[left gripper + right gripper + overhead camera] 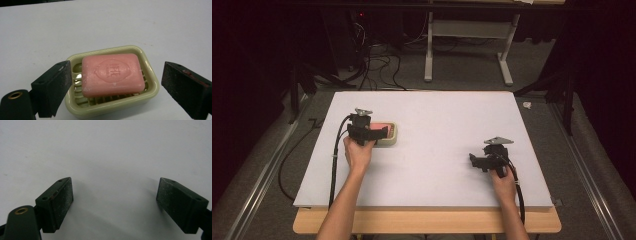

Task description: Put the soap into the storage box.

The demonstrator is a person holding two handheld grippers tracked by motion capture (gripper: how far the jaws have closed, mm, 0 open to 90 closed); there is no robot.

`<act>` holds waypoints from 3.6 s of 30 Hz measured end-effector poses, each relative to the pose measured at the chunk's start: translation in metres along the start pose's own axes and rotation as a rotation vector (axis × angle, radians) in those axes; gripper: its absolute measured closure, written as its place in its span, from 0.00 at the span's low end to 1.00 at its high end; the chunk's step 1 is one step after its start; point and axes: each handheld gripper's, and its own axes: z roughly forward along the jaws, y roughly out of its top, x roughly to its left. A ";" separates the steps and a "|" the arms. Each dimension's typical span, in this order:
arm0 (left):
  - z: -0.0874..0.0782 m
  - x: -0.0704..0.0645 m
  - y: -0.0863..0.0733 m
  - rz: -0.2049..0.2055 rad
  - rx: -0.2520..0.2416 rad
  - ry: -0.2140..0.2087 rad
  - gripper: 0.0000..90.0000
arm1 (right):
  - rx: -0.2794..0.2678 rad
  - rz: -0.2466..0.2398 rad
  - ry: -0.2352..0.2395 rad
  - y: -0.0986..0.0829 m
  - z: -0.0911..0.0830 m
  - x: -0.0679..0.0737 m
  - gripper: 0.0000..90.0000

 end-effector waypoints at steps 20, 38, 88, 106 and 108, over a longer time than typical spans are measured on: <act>-0.040 0.003 -0.014 -0.001 -0.083 -0.061 0.14 | 0.000 0.000 0.000 0.000 0.000 0.000 0.16; -0.067 0.002 -0.027 0.002 -0.119 -0.116 0.15 | 0.000 -0.001 0.000 0.000 0.000 0.000 0.16; -0.091 -0.018 -0.058 0.043 -0.148 -0.232 0.16 | 0.000 0.000 0.000 0.000 0.000 0.000 0.16; -0.075 -0.038 -0.062 0.090 -0.101 -0.268 0.17 | 0.000 0.000 0.000 0.000 0.000 0.000 0.16; -0.072 -0.039 -0.062 0.088 -0.091 -0.275 0.17 | 0.000 0.000 0.000 0.000 0.000 0.000 0.16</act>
